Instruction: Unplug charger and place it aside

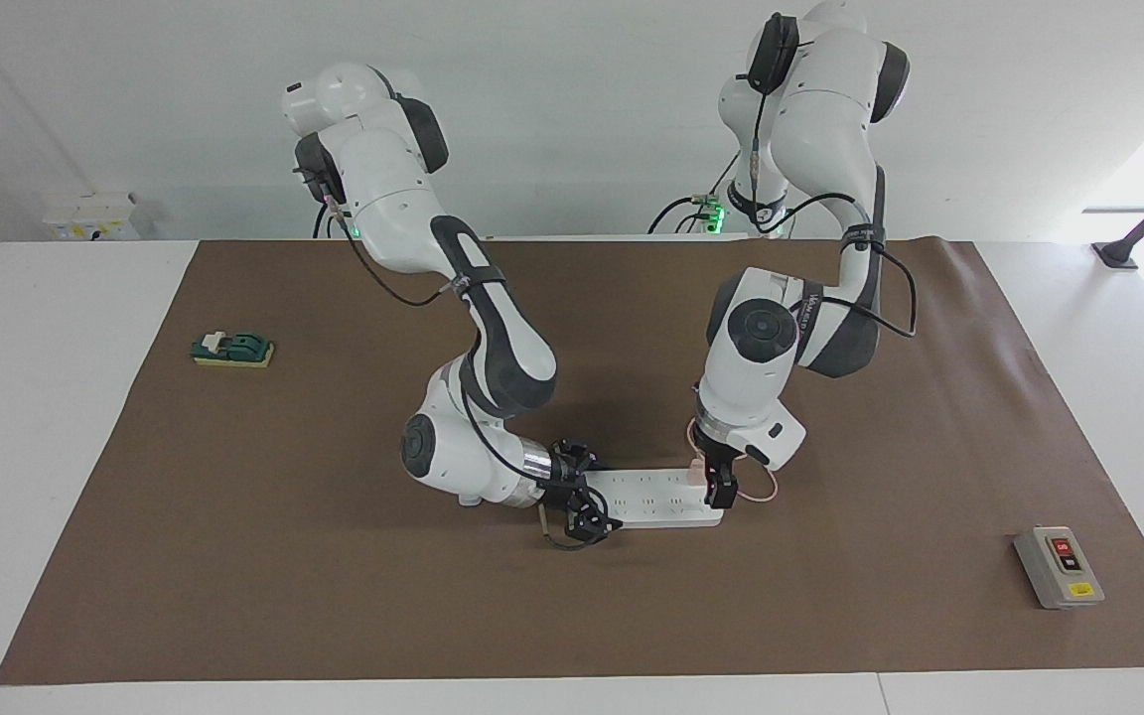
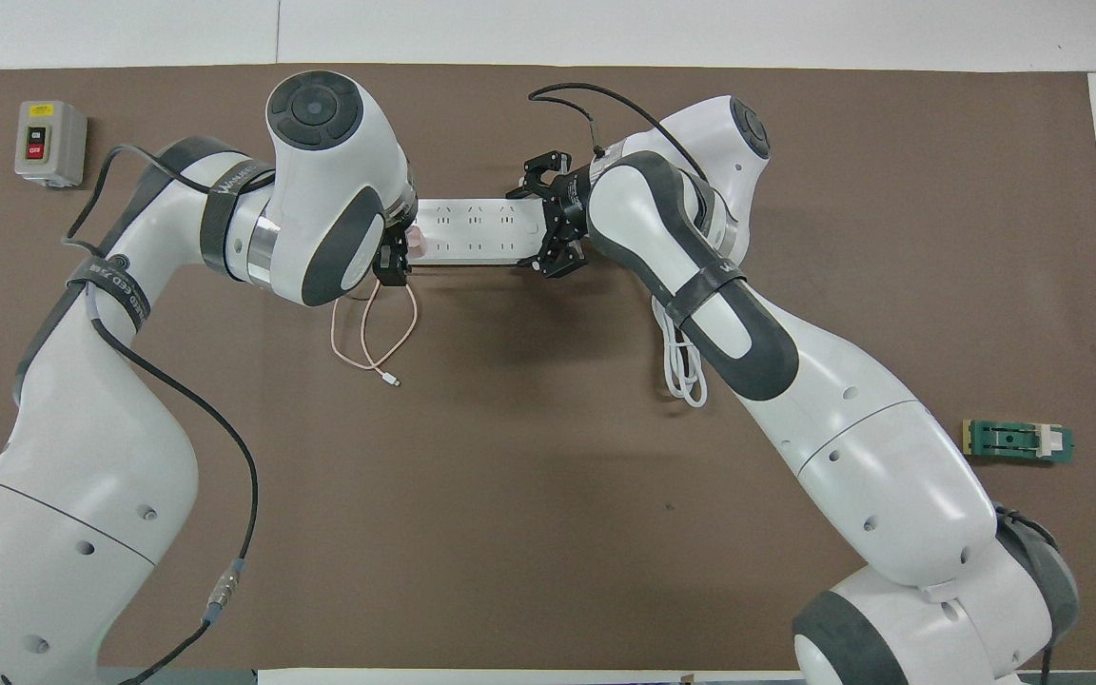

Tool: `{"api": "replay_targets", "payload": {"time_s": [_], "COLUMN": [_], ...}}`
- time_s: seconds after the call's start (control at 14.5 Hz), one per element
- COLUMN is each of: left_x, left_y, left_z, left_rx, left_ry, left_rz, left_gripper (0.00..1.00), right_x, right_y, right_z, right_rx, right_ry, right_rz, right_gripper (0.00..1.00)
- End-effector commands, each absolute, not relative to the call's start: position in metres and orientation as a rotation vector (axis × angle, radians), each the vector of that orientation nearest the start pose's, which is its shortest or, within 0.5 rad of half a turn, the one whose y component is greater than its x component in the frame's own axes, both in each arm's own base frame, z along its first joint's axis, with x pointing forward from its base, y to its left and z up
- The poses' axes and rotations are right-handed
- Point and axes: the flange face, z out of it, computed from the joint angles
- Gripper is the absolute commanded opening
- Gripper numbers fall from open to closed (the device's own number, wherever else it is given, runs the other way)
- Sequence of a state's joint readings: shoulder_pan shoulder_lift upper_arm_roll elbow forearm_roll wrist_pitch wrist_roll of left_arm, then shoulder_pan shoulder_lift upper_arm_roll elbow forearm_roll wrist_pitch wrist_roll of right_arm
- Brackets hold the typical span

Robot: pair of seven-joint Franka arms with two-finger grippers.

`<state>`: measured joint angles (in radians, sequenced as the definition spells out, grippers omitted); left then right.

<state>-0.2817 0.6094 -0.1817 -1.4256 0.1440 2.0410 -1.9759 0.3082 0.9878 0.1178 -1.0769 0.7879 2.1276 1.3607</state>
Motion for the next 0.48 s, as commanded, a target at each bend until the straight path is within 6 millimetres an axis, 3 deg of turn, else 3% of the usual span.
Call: {"api": "replay_targets", "payload": {"time_s": [0.0,0.41], "left_x": [0.659,0.660], "left_y": [-0.295,-0.295], "left_z": [0.342,0.332], "left_rx": [-2.316,-2.311], "left_ry": [-2.132,-2.118], "left_rz": [-0.083,-0.077], "left_gripper": [1.00,1.00], "right_x": [0.720,0.720], "right_y": [0.324,0.325], "right_z": [0.235,0.236], "right_rx": [-1.921,-1.916], "right_ry": [1.572,1.573], "right_rz": [0.719,0.703], "right_gripper": [0.35,0.35]}}
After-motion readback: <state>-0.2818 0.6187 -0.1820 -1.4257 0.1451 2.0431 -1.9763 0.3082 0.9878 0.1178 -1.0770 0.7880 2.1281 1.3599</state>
